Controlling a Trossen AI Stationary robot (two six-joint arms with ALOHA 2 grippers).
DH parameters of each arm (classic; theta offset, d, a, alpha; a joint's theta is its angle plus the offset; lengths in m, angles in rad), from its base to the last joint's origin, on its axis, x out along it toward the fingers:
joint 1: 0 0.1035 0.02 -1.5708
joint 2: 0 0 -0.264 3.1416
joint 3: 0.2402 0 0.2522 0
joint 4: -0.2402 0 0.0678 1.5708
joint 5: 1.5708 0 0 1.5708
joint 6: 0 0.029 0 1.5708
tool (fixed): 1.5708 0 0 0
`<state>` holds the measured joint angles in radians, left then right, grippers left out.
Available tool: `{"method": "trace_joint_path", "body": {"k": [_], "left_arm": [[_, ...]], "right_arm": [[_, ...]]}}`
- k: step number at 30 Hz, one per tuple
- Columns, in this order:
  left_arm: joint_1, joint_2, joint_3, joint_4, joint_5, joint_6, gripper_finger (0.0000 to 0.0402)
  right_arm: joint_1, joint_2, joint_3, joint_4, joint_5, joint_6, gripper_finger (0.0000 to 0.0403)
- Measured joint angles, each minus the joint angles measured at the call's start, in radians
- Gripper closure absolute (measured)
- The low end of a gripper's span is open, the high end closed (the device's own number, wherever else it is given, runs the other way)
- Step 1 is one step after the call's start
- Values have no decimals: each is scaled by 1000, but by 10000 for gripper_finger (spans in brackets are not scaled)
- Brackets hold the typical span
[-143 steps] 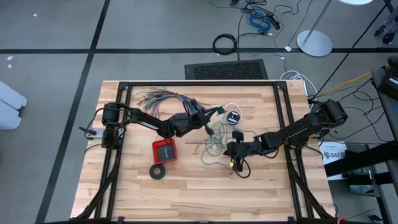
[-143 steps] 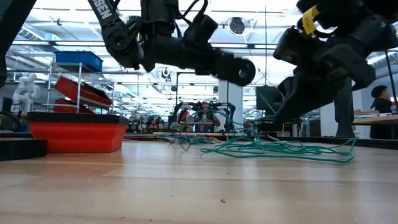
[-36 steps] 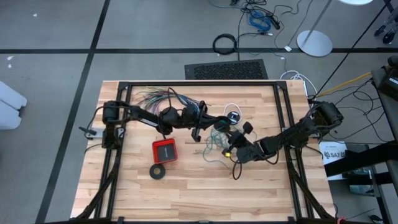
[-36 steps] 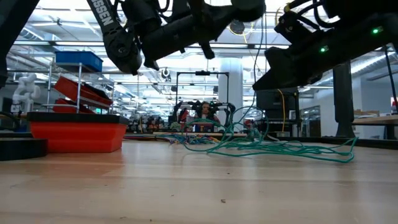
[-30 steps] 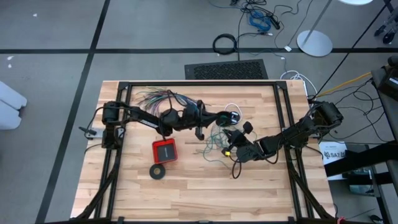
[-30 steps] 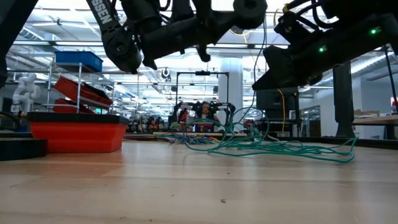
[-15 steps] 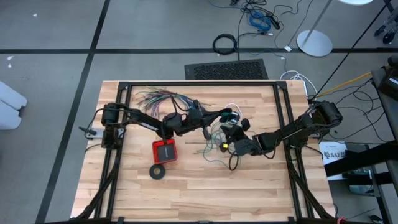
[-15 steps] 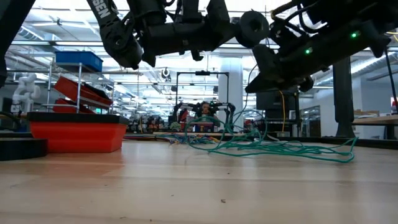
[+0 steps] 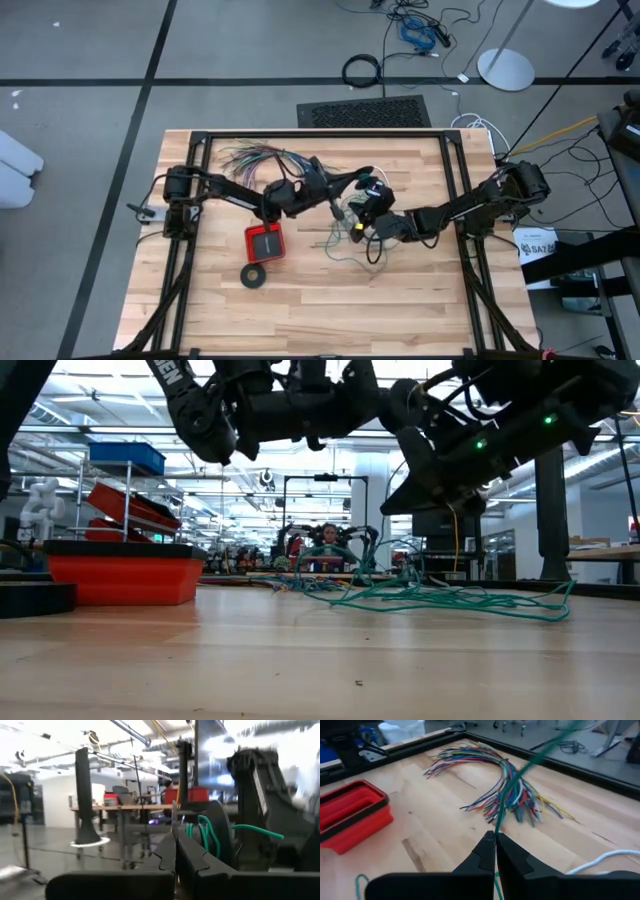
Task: Coil cords
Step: Coil the green wire onto the spool
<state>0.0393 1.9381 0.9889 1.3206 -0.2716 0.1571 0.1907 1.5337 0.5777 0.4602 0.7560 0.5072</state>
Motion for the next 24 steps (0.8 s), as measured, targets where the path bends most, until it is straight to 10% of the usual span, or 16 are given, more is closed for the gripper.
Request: {"method": "trace_joint_path", "body": {"k": [24], "left_arm": [[-43,0,27,-163,-75,349,401]], "right_arm": [[15,1,0,61,-126,36,403]]}}
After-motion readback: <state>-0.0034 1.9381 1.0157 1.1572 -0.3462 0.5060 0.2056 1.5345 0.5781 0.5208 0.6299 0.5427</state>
